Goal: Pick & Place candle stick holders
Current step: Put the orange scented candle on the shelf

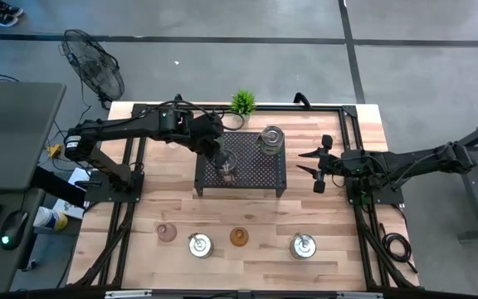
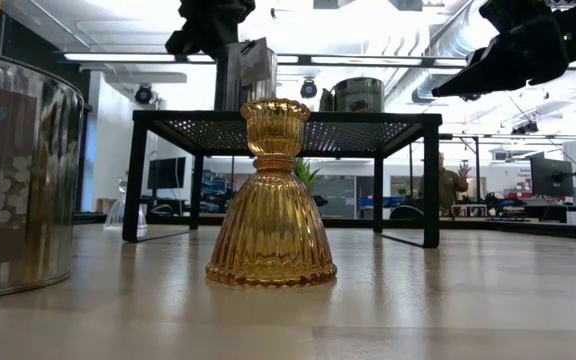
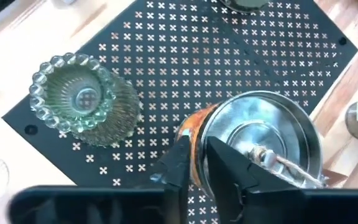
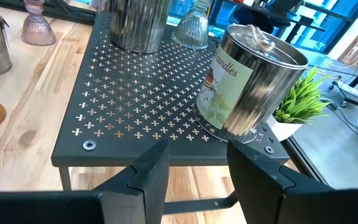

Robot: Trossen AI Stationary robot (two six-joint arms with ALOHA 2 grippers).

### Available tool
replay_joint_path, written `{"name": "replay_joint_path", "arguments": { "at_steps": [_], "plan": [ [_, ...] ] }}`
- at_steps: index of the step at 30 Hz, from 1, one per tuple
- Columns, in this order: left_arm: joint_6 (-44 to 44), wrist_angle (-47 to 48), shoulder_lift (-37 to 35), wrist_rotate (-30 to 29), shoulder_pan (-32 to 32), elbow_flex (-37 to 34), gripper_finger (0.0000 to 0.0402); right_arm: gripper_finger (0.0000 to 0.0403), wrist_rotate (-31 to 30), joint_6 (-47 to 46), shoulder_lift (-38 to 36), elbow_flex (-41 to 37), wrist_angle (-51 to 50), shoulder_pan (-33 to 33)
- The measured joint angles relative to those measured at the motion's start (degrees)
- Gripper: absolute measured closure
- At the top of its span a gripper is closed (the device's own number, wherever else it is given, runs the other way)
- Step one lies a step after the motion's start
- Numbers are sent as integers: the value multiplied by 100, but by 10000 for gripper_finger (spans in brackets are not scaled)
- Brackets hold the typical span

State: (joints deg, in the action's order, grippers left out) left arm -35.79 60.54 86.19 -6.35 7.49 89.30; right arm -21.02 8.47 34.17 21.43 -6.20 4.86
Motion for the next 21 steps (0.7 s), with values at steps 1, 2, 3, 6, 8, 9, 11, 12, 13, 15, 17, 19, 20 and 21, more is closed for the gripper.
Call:
{"name": "replay_joint_path", "arguments": {
  "at_steps": [1, 2, 3, 6, 8, 9, 11, 12, 13, 15, 17, 19, 20, 21],
  "plan": [
    [0, -20, 0, 0, 0, 0, 335, 249, 0, -19, 0, 0, 0, 2],
    [1, -51, 0, 0, 0, 0, 325, 249, 0, -49, 0, 0, 0, 2],
    [0, -72, 0, 0, 0, 0, 315, 249, 0, -55, 0, 0, -2, 2],
    [0, -57, -4, 0, 0, 0, 294, 249, 0, -55, 0, 0, -2, 2],
    [0, -56, -10, 0, 0, 0, 285, 249, 0, -55, 0, 0, -1, 1],
    [1, -52, -19, 0, 0, 0, 283, 249, 0, -55, 0, 0, -1, 2],
    [0, -46, -45, -8, 0, 0, 280, 249, 0, -55, 0, 0, -2, 0],
    [0, -48, -55, -26, 0, 0, 280, 249, 0, -55, 0, 0, -2, 2],
    [0, -47, -59, -48, 0, 0, 280, 249, 0, -55, 0, 0, -1, 2],
    [0, -34, -95, -58, 0, -5, 280, 249, 0, -55, 0, 0, 0, 1],
    [0, -50, -149, -77, 0, -3, 279, 249, 0, -55, -1, 0, 0, 0],
    [0, -32, -216, -91, 0, 2, 279, 249, 0, -55, 0, 0, 0, 2],
    [0, 2, -236, -119, 0, 0, 279, 249, 0, -55, -1, 0, -1, 1],
    [0, -25, -249, -182, 0, 0, 279, 249, 0, -55, -2, 0, 0, 1]
  ]
}}
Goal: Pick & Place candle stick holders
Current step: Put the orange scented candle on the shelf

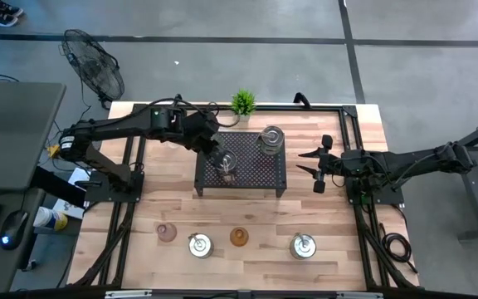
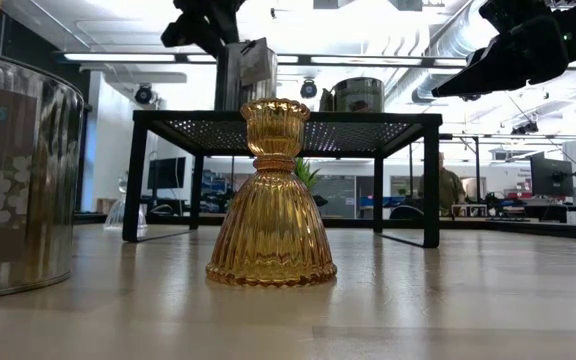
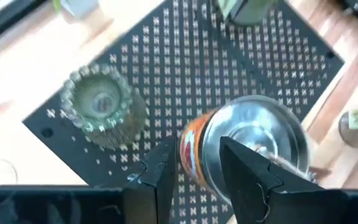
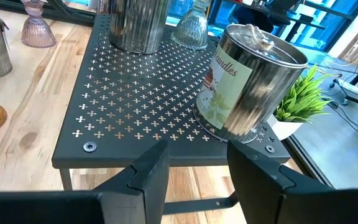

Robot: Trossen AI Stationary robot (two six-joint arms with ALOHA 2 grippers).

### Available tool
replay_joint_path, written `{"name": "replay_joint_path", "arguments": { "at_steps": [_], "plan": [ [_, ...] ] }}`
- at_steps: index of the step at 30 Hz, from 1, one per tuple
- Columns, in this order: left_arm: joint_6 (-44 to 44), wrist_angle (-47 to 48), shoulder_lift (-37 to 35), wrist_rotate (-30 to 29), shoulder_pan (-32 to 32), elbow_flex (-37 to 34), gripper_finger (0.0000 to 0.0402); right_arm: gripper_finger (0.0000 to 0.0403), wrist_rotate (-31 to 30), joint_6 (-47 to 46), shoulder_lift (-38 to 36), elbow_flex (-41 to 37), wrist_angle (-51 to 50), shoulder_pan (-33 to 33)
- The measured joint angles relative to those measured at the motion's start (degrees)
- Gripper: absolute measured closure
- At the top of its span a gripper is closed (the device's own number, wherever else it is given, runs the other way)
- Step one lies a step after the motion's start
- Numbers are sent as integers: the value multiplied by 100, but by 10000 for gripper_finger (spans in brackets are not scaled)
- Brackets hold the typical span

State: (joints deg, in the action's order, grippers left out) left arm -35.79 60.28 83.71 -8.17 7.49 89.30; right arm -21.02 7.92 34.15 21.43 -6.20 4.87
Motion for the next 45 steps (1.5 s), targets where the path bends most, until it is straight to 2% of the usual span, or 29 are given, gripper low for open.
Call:
{"name": "replay_joint_path", "arguments": {
  "at_steps": [13, 20, 27, 34, 36, 45],
  "plan": [
    [34, -9, -241, -163, 0, 0, 279, 249, -2, -2, 0, 0, 0, 1],
    [483, -4, -575, -674, 0, 0, 279, 249, -7, -23, -1, 0, 2, 1],
    [976, 19, -1062, -1490, -2, -65, 279, 249, -48, -41, -9, 197, -62, 0],
    [1055, -140, -1646, -1804, -2, -947, 279, 249, -274, -24, 107, 1015, -771, 1],
    [1076, -480, -1845, -1815, -2, -1337, 279, 249, -354, -22, 268, 1341, -1111, -1],
    [1996, -2078, -2964, -1790, -2, -3104, 279, 249, -291, -521, 1781, 3380, -2211, -103]
  ]
}}
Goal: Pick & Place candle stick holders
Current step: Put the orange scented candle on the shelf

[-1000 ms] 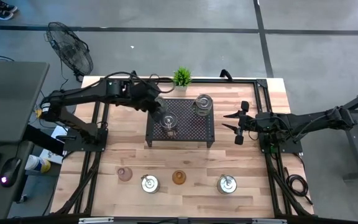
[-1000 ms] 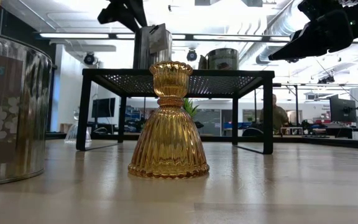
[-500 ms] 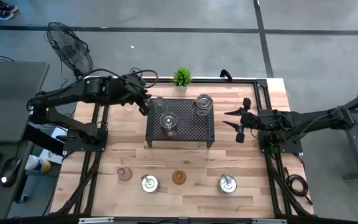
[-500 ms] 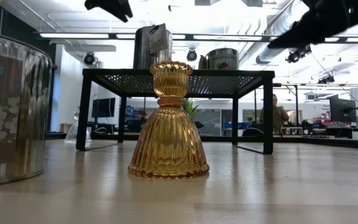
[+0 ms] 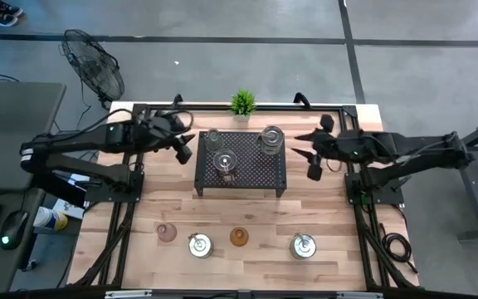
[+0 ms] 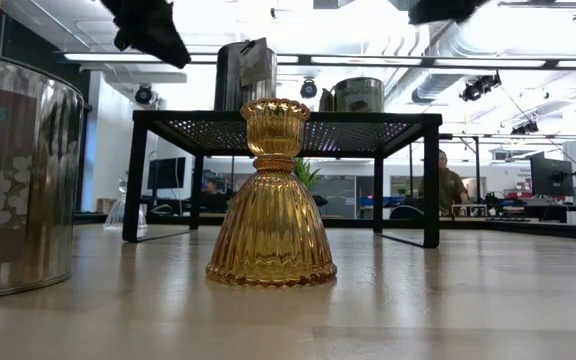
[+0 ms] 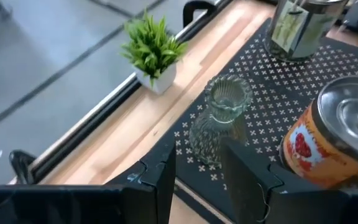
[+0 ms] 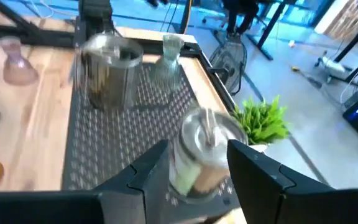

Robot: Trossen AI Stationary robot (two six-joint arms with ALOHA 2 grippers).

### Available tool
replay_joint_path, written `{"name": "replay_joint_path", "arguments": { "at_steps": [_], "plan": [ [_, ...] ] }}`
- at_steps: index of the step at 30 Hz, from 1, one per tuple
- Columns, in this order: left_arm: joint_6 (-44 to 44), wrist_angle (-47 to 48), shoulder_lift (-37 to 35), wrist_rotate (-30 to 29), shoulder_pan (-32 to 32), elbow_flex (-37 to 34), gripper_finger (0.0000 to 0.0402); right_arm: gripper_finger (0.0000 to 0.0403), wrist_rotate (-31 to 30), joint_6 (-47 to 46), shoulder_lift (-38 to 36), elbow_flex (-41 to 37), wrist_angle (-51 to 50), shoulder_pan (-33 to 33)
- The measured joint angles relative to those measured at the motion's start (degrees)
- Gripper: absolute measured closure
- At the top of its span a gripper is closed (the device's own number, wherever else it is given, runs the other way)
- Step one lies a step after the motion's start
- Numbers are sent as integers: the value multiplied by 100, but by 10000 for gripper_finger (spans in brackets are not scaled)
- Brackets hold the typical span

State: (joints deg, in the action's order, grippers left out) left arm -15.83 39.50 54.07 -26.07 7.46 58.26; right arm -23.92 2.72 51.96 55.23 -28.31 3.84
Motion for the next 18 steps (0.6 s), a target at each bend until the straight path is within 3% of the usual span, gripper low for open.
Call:
{"name": "replay_joint_path", "arguments": {
  "at_steps": [6, 18],
  "plan": [
    [366, -893, -1023, 334, 2, -1053, 279, 249, 767, -188, 1530, 1735, -1374, -430],
    [358, -1341, -3025, 515, 0, -2417, 279, 249, 1912, 340, 4433, 5535, -3431, -1004]
  ]
}}
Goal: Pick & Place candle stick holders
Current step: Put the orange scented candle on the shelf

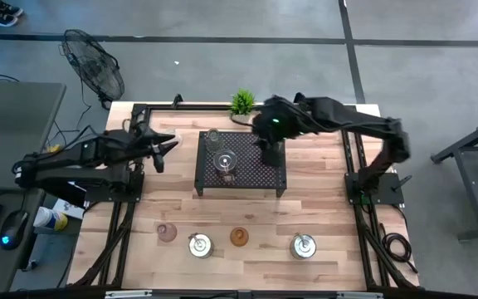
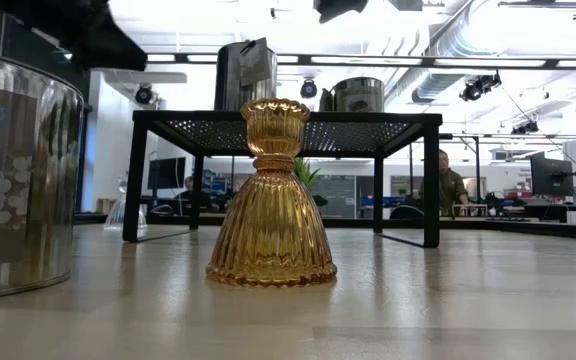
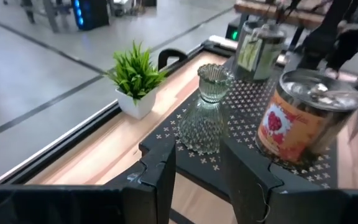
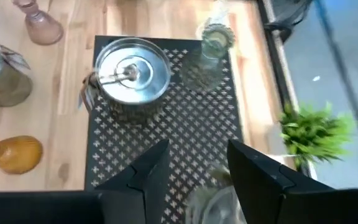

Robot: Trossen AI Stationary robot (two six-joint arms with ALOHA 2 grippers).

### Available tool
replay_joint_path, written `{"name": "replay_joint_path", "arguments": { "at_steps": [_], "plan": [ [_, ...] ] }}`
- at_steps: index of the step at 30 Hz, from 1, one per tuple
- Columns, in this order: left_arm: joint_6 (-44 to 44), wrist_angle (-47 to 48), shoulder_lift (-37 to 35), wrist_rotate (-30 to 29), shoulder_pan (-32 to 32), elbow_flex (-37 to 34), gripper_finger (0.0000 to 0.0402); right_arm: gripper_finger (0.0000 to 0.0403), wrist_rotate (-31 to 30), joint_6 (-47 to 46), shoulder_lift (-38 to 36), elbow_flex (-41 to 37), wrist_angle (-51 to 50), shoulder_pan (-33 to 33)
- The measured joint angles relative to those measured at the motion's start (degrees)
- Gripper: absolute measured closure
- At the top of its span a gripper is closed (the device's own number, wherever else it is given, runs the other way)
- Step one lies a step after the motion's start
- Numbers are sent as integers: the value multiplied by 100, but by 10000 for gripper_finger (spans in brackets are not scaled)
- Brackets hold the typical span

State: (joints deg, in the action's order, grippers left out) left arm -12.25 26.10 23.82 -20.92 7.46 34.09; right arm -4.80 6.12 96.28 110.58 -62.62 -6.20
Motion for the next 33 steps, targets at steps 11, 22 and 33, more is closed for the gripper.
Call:
{"name": "replay_joint_path", "arguments": {
  "at_steps": [11, 22, 33],
  "plan": [
    [-2, 19, -911, 568, 2, -476, 279, 249, 634, -170, 1809, 2344, -900, -408],
    [-2, 301, -984, 599, 1, -638, 279, 249, 692, -638, 2164, 1889, -501, -396],
    [-20, 301, -984, 800, 2, -638, 279, 249, 765, -740, 2159, 1595, -304, -188]
  ]
}}
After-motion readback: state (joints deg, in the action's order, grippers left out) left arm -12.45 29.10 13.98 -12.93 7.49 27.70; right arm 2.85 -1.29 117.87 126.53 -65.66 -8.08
